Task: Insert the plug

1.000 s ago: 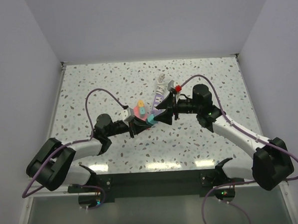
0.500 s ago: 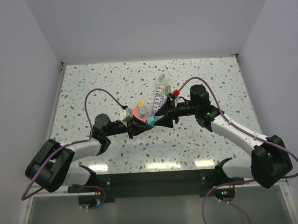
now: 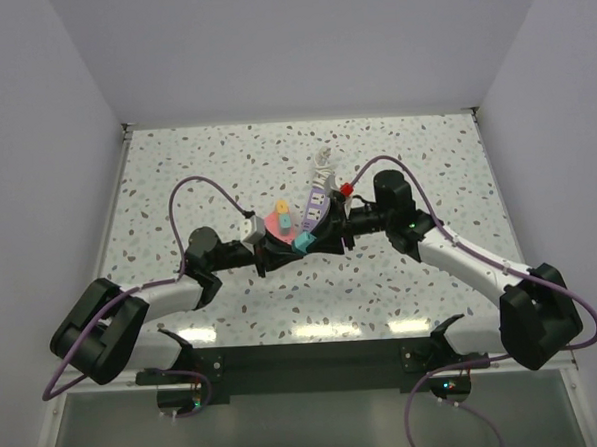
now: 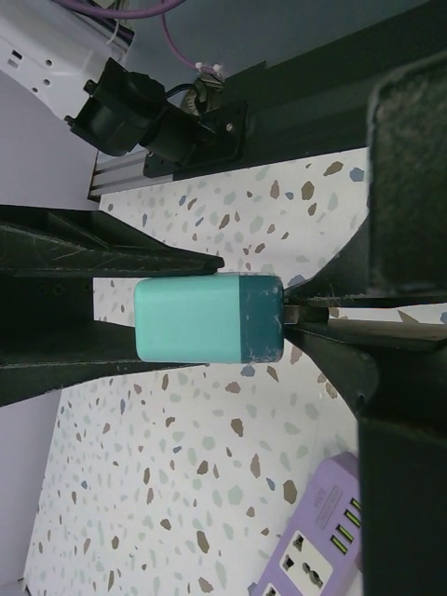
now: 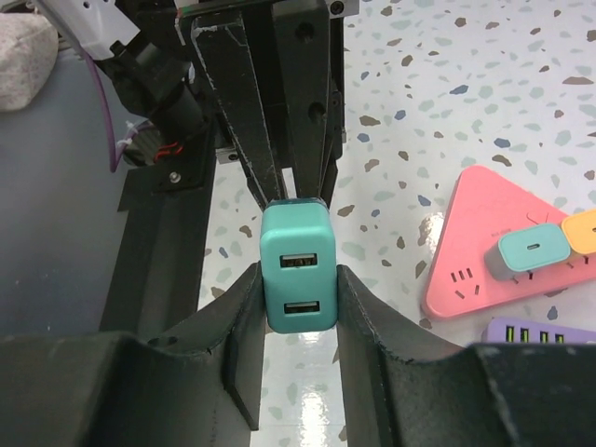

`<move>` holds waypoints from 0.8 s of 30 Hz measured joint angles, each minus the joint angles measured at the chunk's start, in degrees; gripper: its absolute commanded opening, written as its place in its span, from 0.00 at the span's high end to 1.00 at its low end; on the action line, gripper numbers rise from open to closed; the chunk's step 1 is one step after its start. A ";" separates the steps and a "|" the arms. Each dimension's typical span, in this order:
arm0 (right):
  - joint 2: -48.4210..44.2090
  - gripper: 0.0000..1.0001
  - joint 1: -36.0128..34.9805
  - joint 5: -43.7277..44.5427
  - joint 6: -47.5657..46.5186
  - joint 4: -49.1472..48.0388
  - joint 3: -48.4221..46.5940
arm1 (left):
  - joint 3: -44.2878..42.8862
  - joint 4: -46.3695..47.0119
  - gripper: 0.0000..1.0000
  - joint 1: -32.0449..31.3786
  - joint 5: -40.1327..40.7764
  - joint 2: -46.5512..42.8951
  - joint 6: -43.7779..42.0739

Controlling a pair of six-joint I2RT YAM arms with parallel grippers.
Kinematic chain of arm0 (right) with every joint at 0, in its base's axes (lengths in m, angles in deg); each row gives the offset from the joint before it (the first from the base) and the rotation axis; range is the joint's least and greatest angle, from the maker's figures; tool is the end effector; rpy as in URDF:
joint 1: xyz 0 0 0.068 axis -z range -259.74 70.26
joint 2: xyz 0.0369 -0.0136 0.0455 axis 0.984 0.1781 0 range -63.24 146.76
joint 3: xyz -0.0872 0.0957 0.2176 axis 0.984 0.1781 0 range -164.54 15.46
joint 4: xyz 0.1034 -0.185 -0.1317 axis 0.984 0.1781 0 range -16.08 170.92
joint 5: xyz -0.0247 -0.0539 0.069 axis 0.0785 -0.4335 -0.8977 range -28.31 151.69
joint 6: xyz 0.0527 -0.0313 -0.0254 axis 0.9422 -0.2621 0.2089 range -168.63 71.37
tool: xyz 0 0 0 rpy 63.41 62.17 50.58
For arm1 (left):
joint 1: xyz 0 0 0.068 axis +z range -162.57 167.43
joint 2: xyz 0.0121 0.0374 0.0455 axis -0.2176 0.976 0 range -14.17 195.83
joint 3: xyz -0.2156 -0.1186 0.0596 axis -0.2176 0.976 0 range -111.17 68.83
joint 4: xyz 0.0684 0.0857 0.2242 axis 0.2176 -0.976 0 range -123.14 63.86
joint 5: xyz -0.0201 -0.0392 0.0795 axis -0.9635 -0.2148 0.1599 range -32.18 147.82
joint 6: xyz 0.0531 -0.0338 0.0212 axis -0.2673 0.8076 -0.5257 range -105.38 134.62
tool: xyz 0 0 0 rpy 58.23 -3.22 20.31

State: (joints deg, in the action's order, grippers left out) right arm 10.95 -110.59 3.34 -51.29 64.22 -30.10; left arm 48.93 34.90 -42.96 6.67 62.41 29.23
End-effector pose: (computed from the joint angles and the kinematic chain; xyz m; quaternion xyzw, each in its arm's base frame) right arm 0.2194 0.1832 0.2564 -0.4761 0.5987 0.5084 0.3955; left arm 0.1930 -0.1608 0.1975 0.3979 0.5638 -0.5243 0.4989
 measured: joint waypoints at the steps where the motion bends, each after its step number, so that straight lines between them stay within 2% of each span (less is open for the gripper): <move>1: 0.00 0.94 0.00 -0.15 0.11 -0.17 0.00 | 0.00 0.15 1.00 0.00 -0.04 0.02 0.09; 2: 0.00 1.00 0.00 -0.17 0.22 -0.33 0.00 | 0.00 0.22 1.00 0.00 0.00 0.02 0.15; 5: 0.00 1.00 0.02 -0.20 0.52 -0.87 0.02 | -0.07 0.22 0.99 0.00 0.20 0.02 0.24; 7: 0.02 1.00 0.07 -0.04 1.14 -1.40 0.02 | -0.24 0.17 0.82 0.00 0.50 0.02 0.22; 8: 0.02 1.00 0.11 0.28 1.66 -1.68 0.02 | -0.37 0.11 0.64 0.00 0.87 0.02 0.24; 11: -0.02 1.00 0.00 2.32 3.10 -2.27 0.02 | -0.85 -1.09 0.38 0.00 3.67 0.09 -0.50; 13: -0.11 1.00 -0.24 4.31 3.89 -2.34 0.02 | -1.20 -2.34 0.28 0.02 6.08 0.15 -0.94; 14: -0.17 1.00 -0.31 5.64 4.31 -2.34 0.02 | -1.29 -2.73 0.17 0.02 7.28 0.22 -1.03; 17: -0.42 1.00 -0.28 9.79 5.75 -2.27 -0.02 | -1.38 -3.78 0.08 0.09 9.84 0.31 -1.38; 24: -2.34 1.00 -0.09 21.03 8.35 0.48 -0.42 | -1.01 -4.96 0.05 0.79 16.31 -0.33 -1.81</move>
State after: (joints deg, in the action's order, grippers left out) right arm 8.61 -110.68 24.37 -42.94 64.71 -30.52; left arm 47.92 29.93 -42.17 22.97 62.08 27.42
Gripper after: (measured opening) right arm 0.343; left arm 0.932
